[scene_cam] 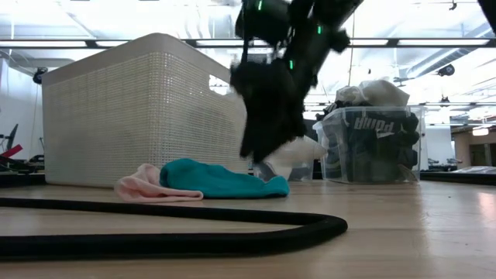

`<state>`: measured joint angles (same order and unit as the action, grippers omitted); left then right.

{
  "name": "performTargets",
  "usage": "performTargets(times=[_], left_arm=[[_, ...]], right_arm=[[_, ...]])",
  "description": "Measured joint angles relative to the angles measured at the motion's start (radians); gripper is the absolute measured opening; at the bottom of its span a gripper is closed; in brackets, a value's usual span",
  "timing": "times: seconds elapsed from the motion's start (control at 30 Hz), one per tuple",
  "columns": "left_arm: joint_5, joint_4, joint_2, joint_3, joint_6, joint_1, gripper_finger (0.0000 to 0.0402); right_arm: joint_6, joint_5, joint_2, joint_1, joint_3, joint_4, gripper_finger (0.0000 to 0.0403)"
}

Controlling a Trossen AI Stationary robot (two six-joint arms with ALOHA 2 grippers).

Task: Pick & Place Cloths
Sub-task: Put the blue sock into the left transparent bin

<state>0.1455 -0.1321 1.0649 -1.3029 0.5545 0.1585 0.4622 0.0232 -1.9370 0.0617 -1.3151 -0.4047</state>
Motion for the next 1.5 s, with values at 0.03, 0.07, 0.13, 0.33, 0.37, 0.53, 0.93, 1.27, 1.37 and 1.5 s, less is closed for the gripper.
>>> performTargets(times=[0.03,0.07,0.13,0.33,0.37,0.53,0.93,1.27,1.37,1.5], left_arm=[[0.0,-0.002,0.0,0.0,0.0,0.0,0.025],[0.0,-0.004,0.0,0.0,0.001,0.0,0.025],[0.002,-0.007,0.0,0.0,0.009,0.0,0.025],[0.002,-0.015,0.001,0.0,0.028,0.0,0.025],[0.002,-0.021,0.001,0.0,0.029,0.0,0.025],[0.002,-0.027,0.001,0.0,0.029,0.0,0.025],[0.002,-0.018,-0.002,0.0,0.008,0.0,0.025],[0.007,-0.018,-0.002,0.0,-0.002,0.0,0.025],[0.01,-0.018,-0.002,0.0,-0.002,0.0,0.025],[0.01,-0.019,-0.002,0.0,0.012,0.0,0.025]], right_arm=[[-0.009,-0.003,-0.021,0.003,0.002,-0.003,0.0231],[-0.018,-0.003,-0.046,0.008,0.005,-0.008,0.0227],[-0.025,-0.004,-0.09,0.018,0.004,-0.013,0.022],[0.036,-0.004,-0.14,0.026,-0.061,-0.111,0.0154],[0.038,-0.007,-0.132,0.026,-0.062,-0.115,0.013],[0.037,-0.038,-0.036,0.028,-0.066,-0.157,0.0022],[0.068,0.403,0.374,-0.013,-0.07,-0.367,0.001],[0.066,0.524,0.47,-0.339,-0.068,-0.32,0.0011],[0.062,0.403,0.446,-0.452,-0.068,-0.289,0.0011],[0.083,0.238,0.377,-0.554,-0.068,-0.261,0.001]])
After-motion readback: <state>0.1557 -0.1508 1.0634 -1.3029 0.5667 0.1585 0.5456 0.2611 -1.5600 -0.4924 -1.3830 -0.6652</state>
